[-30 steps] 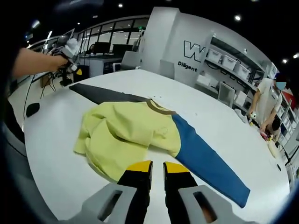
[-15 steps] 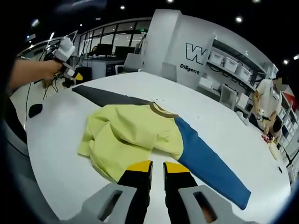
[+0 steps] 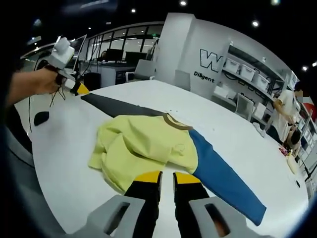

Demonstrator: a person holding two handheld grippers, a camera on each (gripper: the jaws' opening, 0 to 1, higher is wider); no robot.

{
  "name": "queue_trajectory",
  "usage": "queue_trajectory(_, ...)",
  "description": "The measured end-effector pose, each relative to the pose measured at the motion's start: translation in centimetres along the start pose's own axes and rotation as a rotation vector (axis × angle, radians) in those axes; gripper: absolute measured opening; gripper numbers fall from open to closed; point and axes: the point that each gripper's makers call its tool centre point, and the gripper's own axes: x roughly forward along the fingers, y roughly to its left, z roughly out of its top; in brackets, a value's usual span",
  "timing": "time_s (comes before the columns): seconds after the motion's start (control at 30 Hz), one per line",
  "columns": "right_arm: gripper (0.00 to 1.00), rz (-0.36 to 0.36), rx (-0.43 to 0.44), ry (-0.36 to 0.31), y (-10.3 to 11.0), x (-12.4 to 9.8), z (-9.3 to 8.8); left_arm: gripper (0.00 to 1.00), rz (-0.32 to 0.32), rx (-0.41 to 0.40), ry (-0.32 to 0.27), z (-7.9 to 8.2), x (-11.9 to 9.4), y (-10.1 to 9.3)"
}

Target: Fold the garment on the visible template until the final outline fits inside the template.

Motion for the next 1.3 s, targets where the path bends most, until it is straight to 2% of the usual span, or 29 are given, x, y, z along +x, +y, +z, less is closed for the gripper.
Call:
queue_trajectory(0.33,0.03,0.022,-0.022,-0.014,0.8,-0.6,0.5,0.00,-0.075,0.022,0.010,-1.6,-1.6,-5.3)
queue_trajectory(0.47,0.03,0.037,-0.034,-0.021,1.4,-1.0,0.7,0.00,-0.112,0.026,0.020,-2.5,-1.7,-7.9)
queue_trajectory(0.7,0.03,0.052,-0.045,-0.034,2.0,-1.6,0.9,0.00,-0.165,0.039,0.050,-4.0,-1.7,-11.2)
queue_trajectory(0.83,0.03,0.055,-0.043,-0.035,2.1,-1.8,0.6,0.01,-0.190,0.051,0.084,-5.3,-1.3,-12.7)
queue_trajectory(1.03,0.03,0.058,-0.039,-0.034,2.2,-1.7,0.3,0.02,-0.219,0.097,0.166,-8.0,-0.1,-14.7)
queue_trajectory(1.2,0.02,0.057,-0.029,-0.030,1.9,-1.7,0.1,0.03,-0.233,0.137,0.222,-9.8,0.8,-15.9)
queue_trajectory(1.3,0.02,0.056,-0.024,-0.029,1.8,-1.7,0.1,0.06,-0.237,0.131,0.247,-10.6,1.4,-16.3)
